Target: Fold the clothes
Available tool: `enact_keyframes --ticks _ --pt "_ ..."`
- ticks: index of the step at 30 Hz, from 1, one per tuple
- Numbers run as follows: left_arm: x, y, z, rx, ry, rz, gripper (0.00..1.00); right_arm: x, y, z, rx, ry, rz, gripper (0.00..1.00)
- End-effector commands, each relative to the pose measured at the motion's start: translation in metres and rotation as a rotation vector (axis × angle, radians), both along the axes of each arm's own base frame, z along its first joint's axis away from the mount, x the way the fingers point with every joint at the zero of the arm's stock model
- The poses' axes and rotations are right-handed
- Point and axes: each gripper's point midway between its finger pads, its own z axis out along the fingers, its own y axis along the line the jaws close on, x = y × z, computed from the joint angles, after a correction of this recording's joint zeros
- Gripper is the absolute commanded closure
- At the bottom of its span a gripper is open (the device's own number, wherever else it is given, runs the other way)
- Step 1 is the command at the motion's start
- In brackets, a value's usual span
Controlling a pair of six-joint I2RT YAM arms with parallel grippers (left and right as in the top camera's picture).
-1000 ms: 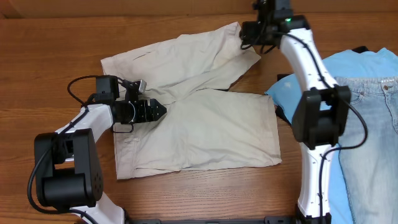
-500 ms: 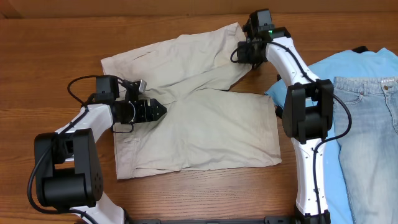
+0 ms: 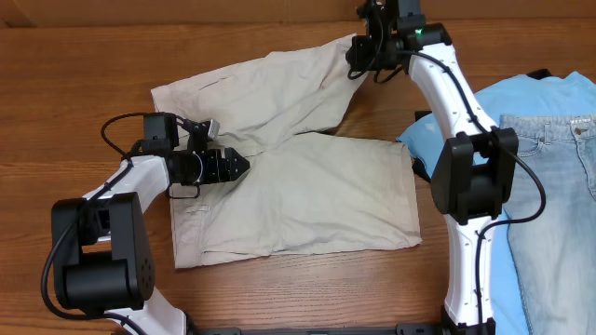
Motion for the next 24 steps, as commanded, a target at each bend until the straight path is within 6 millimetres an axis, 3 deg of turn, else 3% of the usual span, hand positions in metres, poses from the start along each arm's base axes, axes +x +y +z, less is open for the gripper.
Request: enact_keyframes --ticks 1,5,9,13,14,15,17,19,21,24 --pt "-0.017 0.019 -0.041 0.117 0.113 0.038 0.16 -0.001 -0.038 0.018 -0.132 -0.019 -0.071 0.96" --pt "-0.017 0.019 -0.041 0.117 0.114 0.038 0.16 -0.023 -0.086 -0.004 -0.321 0.103 -0.172 0.96" --pt "-0.017 0.019 -0.041 0.117 0.113 0.038 0.16 -0.038 -0.099 -0.011 -0.346 0.173 -0.184 0.96" --pt "-0.017 0.019 -0.041 0.116 0.115 0.038 0.17 -0.069 -0.106 -0.024 -0.374 0.316 -0.168 0.96" --pt "-0.018 0.019 -0.041 0.116 0.117 0.038 0.17 -0.077 -0.107 -0.027 -0.381 0.351 -0.163 0.93" --pt "-0.018 0.019 -0.041 0.116 0.118 0.038 0.17 -0.082 -0.108 -0.028 -0.385 0.37 -0.159 0.8" --pt "-0.018 0.019 -0.041 0.116 0.118 0.038 0.17 -0.087 -0.11 -0.029 -0.397 0.389 -0.163 0.7" --pt "-0.018 0.019 -0.041 0.116 0.117 0.038 0.17 -0.088 -0.12 -0.029 -0.431 0.401 -0.23 0.48" --pt "-0.018 0.019 -0.041 0.116 0.117 0.038 0.17 -0.088 -0.126 -0.029 -0.449 0.406 -0.273 0.46" --pt "-0.018 0.019 -0.041 0.116 0.118 0.038 0.17 -0.079 -0.115 -0.028 -0.389 0.38 -0.261 0.47"
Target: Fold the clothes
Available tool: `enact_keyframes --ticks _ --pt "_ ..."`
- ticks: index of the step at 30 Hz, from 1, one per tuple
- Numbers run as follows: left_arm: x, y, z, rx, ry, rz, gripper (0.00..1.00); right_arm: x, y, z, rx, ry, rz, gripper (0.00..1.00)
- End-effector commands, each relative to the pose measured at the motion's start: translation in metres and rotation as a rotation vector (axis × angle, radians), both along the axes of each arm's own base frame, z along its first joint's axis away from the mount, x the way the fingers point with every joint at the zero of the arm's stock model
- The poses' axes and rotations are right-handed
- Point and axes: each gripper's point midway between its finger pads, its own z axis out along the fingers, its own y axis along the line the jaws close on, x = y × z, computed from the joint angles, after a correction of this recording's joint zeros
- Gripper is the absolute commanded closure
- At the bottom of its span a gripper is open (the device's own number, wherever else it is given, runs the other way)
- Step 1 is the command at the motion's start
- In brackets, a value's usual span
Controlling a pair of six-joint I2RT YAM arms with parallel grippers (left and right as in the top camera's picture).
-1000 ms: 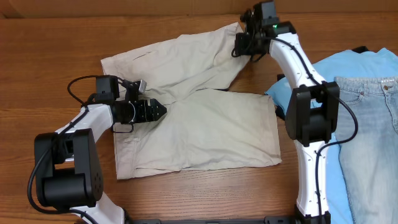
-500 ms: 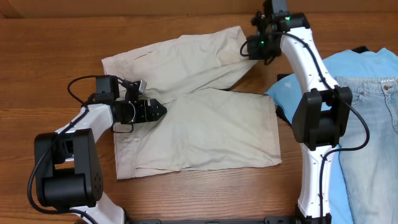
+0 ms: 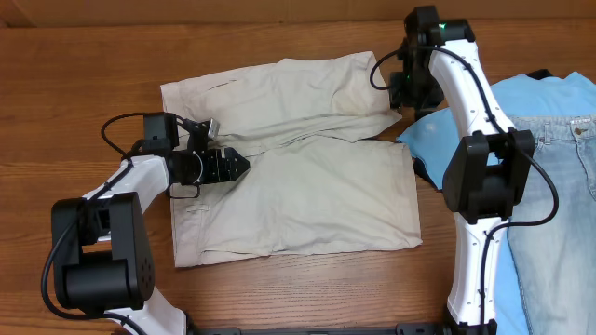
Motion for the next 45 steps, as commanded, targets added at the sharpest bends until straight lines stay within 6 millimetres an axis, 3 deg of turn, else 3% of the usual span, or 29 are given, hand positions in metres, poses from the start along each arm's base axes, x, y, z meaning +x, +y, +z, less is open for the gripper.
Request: enact_keyframes --ticks 1,7,10,12,13,15,16,17,18,19,20,21,24,28,31,32,34,37,39,43,45 --pt "-0.018 0.019 -0.041 0.116 0.118 0.038 0.17 0.012 0.007 0.016 0.054 -0.067 -0.029 0.47" --pt "-0.018 0.019 -0.041 0.115 0.119 0.041 0.16 0.024 0.031 0.011 0.199 -0.087 -0.07 0.44" --pt "-0.018 0.019 -0.041 0.114 0.12 0.041 0.16 0.015 0.036 -0.006 0.206 -0.033 -0.081 0.27" --pt "-0.019 0.019 -0.041 0.114 0.122 0.041 0.16 0.01 0.037 -0.017 0.204 -0.007 -0.093 0.28" --pt "-0.019 0.019 -0.041 0.115 0.123 0.041 0.16 0.007 0.037 -0.022 0.204 0.008 -0.108 0.38" --pt "-0.019 0.019 -0.041 0.114 0.125 0.041 0.16 0.006 0.038 -0.027 0.209 0.02 -0.13 0.73" --pt "-0.019 0.019 -0.041 0.114 0.126 0.041 0.16 0.007 0.039 -0.027 0.219 0.014 -0.127 0.84" --pt "-0.02 0.019 -0.042 0.114 0.127 0.041 0.16 0.01 0.04 -0.026 0.226 0.003 -0.126 0.87" --pt "-0.02 0.019 -0.042 0.115 0.127 0.041 0.15 0.012 0.042 -0.025 0.235 -0.004 -0.124 0.87" --pt "-0.02 0.019 -0.042 0.115 0.127 0.041 0.15 0.011 0.043 -0.024 0.24 -0.002 -0.124 0.79" --pt "-0.02 0.019 -0.042 0.115 0.127 0.041 0.15 0.008 0.044 -0.024 0.248 0.011 -0.126 0.52" --pt "-0.02 0.019 -0.042 0.115 0.128 0.041 0.15 0.004 0.044 -0.025 0.248 0.031 -0.131 0.39" --pt "-0.021 0.019 -0.042 0.114 0.132 0.04 0.15 -0.005 0.043 -0.029 0.241 0.071 -0.147 0.39" --pt "-0.021 0.019 -0.042 0.115 0.131 0.04 0.15 -0.01 0.042 -0.03 0.238 0.091 -0.158 0.58" --pt "-0.022 0.019 -0.042 0.114 0.135 0.039 0.15 -0.012 0.042 -0.031 0.239 0.104 -0.187 0.9" --pt "-0.022 0.019 -0.042 0.114 0.135 0.039 0.15 -0.012 0.042 -0.031 0.239 0.103 -0.187 0.96" --pt "-0.022 0.019 -0.042 0.114 0.135 0.04 0.15 -0.008 0.044 -0.03 0.249 0.088 -0.184 0.96" --pt "-0.022 0.019 -0.042 0.114 0.135 0.039 0.15 0.01 0.054 -0.016 0.31 0.021 -0.167 0.96" --pt "-0.021 0.019 -0.042 0.114 0.134 0.039 0.14 0.028 0.07 0.004 0.414 -0.048 -0.129 0.96" --pt "-0.021 0.019 -0.042 0.114 0.134 0.04 0.14 0.061 0.124 0.081 0.736 -0.27 0.153 0.96" --pt "-0.022 0.019 -0.042 0.114 0.139 0.04 0.15 0.068 0.131 0.103 0.758 -0.342 0.217 0.96"
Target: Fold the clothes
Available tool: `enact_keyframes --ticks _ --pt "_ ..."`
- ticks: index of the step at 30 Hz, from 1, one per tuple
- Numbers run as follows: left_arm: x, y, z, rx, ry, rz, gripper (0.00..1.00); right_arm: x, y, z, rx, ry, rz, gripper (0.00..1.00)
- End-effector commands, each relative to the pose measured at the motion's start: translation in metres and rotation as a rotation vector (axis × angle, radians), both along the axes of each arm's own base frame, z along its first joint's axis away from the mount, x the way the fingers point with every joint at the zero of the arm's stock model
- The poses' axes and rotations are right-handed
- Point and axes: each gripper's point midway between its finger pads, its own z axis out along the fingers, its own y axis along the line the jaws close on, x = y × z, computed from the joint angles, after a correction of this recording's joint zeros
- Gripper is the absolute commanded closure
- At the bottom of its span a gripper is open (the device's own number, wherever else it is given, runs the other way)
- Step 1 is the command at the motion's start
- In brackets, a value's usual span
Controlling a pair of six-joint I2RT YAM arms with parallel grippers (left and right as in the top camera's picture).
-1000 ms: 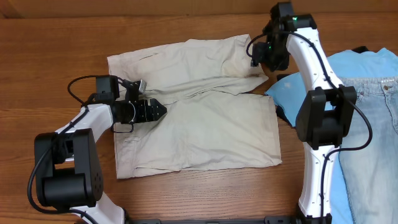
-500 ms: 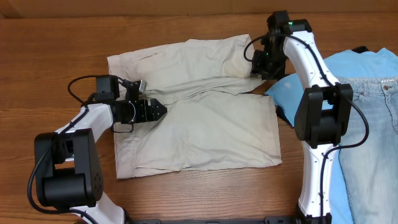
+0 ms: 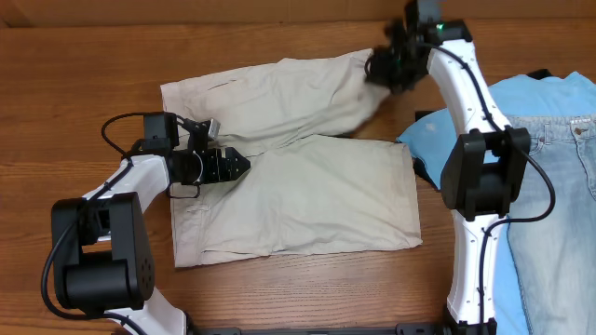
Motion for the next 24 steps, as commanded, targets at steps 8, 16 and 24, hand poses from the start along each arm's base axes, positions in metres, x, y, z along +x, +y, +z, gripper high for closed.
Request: enact_keyframes --ticks 8,16,24 --pt "-0.025 0.019 -0.043 0.115 0.147 0.038 0.14 -0.011 -0.076 -0.01 -0.43 0.046 -0.107 0.96" --pt "-0.025 0.019 -0.043 0.114 0.147 0.039 0.13 -0.077 -0.128 -0.058 -0.594 0.397 -0.243 0.93" --pt "-0.026 0.018 -0.043 0.114 0.15 0.038 0.12 -0.096 -0.126 -0.059 -0.56 0.488 -0.239 0.18"
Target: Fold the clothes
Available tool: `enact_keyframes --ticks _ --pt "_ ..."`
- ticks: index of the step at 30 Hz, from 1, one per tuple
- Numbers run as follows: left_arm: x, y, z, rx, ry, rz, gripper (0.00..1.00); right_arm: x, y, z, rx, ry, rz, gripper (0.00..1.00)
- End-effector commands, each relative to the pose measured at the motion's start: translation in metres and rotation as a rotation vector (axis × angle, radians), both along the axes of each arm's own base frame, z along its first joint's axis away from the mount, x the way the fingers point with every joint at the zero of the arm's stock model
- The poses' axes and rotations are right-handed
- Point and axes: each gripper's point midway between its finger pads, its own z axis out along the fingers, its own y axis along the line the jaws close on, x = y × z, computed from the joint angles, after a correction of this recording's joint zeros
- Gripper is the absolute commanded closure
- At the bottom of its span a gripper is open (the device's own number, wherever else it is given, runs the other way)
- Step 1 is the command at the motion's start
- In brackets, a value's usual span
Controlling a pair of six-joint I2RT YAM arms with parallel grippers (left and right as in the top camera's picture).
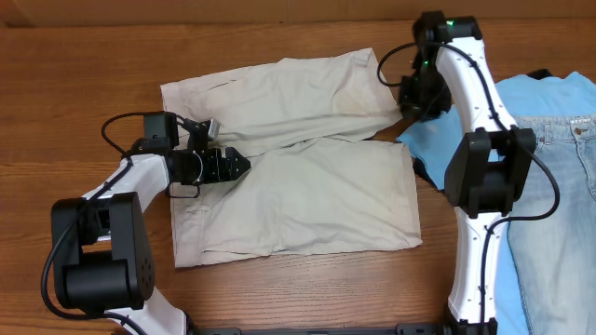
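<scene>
Beige shorts (307, 186) lie spread on the wooden table, waistband to the left and both legs pointing right. The upper leg (307, 88) lies flat, and its hem ends by my right gripper (408, 104). That gripper sits low at the hem's right corner and looks shut on the cloth, though the wrist covers its fingers. My left gripper (242, 165) rests on the crotch of the shorts. Its tips are together, pinching the fabric where the two legs part.
A light blue garment (447, 149) and blue jeans (559, 186) lie at the right, just beyond the shorts' hems. A dark item (540, 74) shows at the far right edge. The table's back edge (186, 20) runs along the top.
My right gripper has moved right and down from the far corner of the upper leg. The hem, bunched and raised then, now lies flat and stretched out. The left gripper has not moved.
At first the right gripper held the upper leg's hem up near the table's back edge, with the leg slanted. Then the leg lay flat to the right. It was raised and bunched again, and now lies flat again. The left gripper stayed at the crotch throughout.
</scene>
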Motion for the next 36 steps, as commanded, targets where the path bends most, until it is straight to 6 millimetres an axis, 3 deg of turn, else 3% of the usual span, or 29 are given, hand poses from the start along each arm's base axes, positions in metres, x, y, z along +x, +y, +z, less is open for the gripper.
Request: enact_keyframes --ticks 1,5,7,9,11,13,14,15,18,22,28,30,32,34,36 --pt "-0.025 0.018 -0.044 0.114 0.14 0.037 0.12 0.003 0.002 -0.001 0.028 -0.008 -0.032 0.18" --pt "-0.022 0.016 -0.04 0.097 0.137 0.034 0.12 0.022 0.019 -0.001 0.125 -0.082 -0.032 0.21" --pt "-0.018 0.011 -0.031 0.059 0.135 0.023 0.12 0.03 0.03 -0.002 0.184 -0.112 -0.029 0.4" --pt "-0.013 0.007 -0.021 0.032 0.135 0.016 0.12 0.032 0.041 -0.005 0.25 -0.121 -0.027 0.52" --pt "-0.005 0.008 -0.011 0.032 0.134 0.015 0.12 0.028 0.046 -0.014 0.274 -0.099 -0.028 0.62" --pt "0.004 0.009 0.001 0.034 0.123 0.014 0.12 0.017 0.047 -0.027 0.27 -0.056 -0.03 0.66" --pt "0.008 0.009 0.006 0.034 0.116 0.014 0.12 0.011 0.047 -0.035 0.269 -0.033 -0.031 0.75" --pt "0.014 0.01 0.012 0.036 0.106 0.014 0.11 0.004 0.047 -0.043 0.264 -0.006 -0.032 0.96" --pt "0.026 0.015 0.021 0.068 0.078 0.024 0.05 -0.014 0.034 -0.058 0.193 0.06 -0.039 0.96" --pt "0.032 0.033 0.015 0.178 0.069 0.056 0.0 -0.037 -0.011 -0.055 -0.03 0.145 -0.128 0.96" --pt "0.033 0.048 0.008 0.275 0.062 0.069 0.0 -0.035 -0.013 -0.053 -0.018 0.135 -0.09 0.94" --pt "0.033 0.054 0.006 0.314 0.064 0.075 0.0 -0.028 -0.012 -0.052 -0.01 0.109 -0.091 0.83" --pt "0.033 0.062 0.004 0.357 0.07 0.088 0.0 -0.009 0.0 -0.044 0.065 0.028 -0.038 0.7" --pt "0.032 0.067 0.002 0.387 0.075 0.095 0.0 0.016 0.016 -0.028 0.166 -0.09 0.027 0.61" --pt "0.031 0.068 0.001 0.398 0.081 0.094 0.0 0.039 0.03 -0.008 0.249 -0.198 0.037 0.41"
